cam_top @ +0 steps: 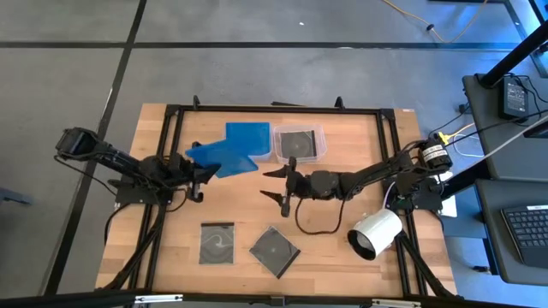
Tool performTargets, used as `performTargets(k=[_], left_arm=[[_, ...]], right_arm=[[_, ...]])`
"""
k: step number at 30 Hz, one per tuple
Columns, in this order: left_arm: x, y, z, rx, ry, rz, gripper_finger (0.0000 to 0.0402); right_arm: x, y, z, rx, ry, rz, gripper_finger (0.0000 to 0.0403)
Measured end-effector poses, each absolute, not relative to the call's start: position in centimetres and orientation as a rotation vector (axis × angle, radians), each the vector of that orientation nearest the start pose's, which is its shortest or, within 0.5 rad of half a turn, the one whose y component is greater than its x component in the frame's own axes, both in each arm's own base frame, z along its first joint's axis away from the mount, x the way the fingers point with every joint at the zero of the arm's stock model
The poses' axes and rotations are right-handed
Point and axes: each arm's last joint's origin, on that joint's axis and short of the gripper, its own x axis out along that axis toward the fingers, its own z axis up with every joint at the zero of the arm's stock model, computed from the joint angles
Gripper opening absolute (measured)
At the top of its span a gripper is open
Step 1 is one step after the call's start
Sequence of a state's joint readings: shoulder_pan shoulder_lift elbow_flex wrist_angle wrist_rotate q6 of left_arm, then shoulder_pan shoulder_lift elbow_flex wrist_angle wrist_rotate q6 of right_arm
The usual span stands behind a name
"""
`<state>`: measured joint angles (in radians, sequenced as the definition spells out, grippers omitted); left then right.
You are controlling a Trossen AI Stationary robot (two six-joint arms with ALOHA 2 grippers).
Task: Pick & place jewel cases by type
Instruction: Put the blue CD case into the left transparent bin
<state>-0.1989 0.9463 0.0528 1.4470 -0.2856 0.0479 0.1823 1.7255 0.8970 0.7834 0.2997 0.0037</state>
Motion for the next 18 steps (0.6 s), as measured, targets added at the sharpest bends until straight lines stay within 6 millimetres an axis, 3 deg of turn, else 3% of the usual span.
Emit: performTargets(k=[3, 7, 18], left_arm=[[15.3, -2.1, 22.0, -0.025, -0.546, 0.045, 0.0022], [16.8, -2.3, 22.4, 0.027, -0.524, 0.006, 0.0022], [19.7, -2.8, 22.6, 0.081, -0.476, -0.014, 0.0022]], right_arm=[[36.6, 5.3, 22.2, 0.019, -0.071, -0.024, 0.0268], [37.2, 4.5, 21.7, 0.045, -0.167, -0.028, 0.0268], [37.6, 4.4, 21.8, -0.103, -0.217, -0.049, 0.0268]])
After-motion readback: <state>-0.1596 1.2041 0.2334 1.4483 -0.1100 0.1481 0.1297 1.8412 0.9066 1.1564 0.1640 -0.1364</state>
